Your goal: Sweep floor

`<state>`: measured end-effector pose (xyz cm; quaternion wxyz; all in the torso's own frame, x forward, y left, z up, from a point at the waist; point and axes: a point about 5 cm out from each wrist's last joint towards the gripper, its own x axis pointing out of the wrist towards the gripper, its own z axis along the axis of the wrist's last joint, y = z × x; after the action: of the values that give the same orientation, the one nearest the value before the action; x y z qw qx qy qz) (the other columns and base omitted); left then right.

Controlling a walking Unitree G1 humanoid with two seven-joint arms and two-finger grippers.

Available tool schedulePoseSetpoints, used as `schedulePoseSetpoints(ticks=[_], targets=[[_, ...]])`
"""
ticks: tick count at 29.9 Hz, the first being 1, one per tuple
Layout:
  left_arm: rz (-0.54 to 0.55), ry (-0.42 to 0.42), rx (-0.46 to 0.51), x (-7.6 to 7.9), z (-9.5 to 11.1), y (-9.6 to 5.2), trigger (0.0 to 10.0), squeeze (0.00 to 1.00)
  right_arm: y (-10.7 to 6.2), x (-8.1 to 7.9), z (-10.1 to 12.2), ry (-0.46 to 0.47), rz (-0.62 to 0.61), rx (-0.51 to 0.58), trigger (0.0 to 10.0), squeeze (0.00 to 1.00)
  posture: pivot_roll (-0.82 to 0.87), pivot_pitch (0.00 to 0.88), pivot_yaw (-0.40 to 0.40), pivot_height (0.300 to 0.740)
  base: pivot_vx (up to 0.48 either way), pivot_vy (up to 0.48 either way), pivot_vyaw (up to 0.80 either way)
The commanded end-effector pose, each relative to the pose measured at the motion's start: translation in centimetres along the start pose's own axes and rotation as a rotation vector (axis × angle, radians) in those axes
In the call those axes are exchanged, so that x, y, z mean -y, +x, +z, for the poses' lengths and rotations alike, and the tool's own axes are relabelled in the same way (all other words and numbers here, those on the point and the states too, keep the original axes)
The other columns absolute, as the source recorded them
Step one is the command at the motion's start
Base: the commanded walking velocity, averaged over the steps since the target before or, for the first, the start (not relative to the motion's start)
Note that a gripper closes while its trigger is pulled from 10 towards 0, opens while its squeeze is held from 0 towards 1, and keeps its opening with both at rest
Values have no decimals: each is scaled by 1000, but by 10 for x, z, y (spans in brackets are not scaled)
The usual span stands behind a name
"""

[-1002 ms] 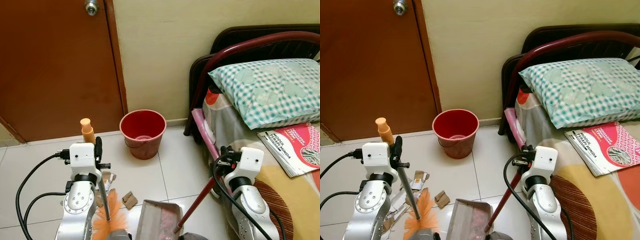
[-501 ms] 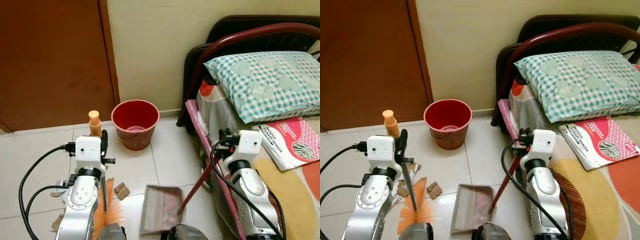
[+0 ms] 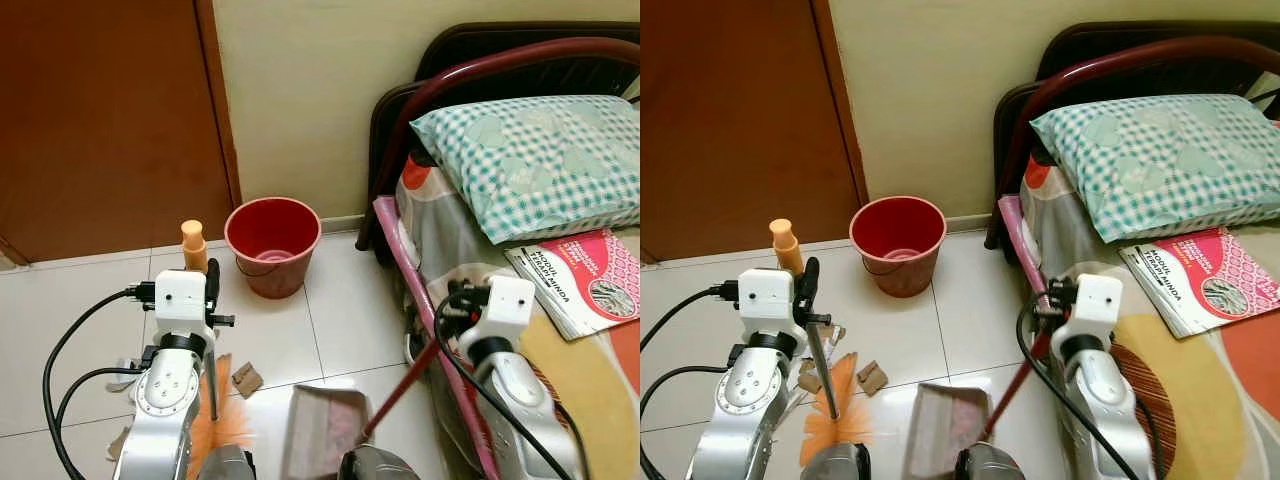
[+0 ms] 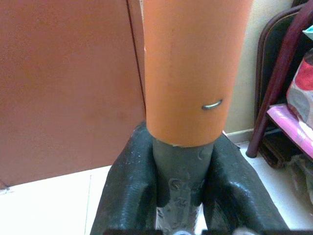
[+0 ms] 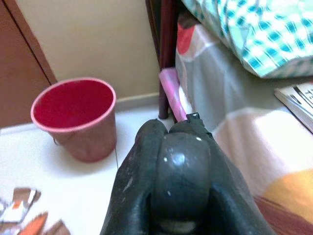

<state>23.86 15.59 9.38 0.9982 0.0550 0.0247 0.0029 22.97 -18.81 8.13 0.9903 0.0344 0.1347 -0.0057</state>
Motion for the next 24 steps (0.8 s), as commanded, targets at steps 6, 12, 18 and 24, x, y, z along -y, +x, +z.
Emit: schedulePoseSetpoints(ticks=[6,12,18,24], targets=[[-9,-8,-32,0,-5,0,10000,0,-22,11,-7,-31,-14,-206,10000,0,-10,138,-68,740,0,0,0],[-14,0,-40,0,-7,-3,10000,0,-43,9,2,-100,60,-299,10000,0,-11,144,-73,740,0,0,0],[15,2,-32,-2,-3,2,10000,0,-17,10,9,23,-3,-173,10000,0,-5,172,-93,740,0,0,0],[21,18,5,-4,8,1,10000,0,5,3,16,50,-19,-71,0,0,6,165,-57,740,0,0,0]])
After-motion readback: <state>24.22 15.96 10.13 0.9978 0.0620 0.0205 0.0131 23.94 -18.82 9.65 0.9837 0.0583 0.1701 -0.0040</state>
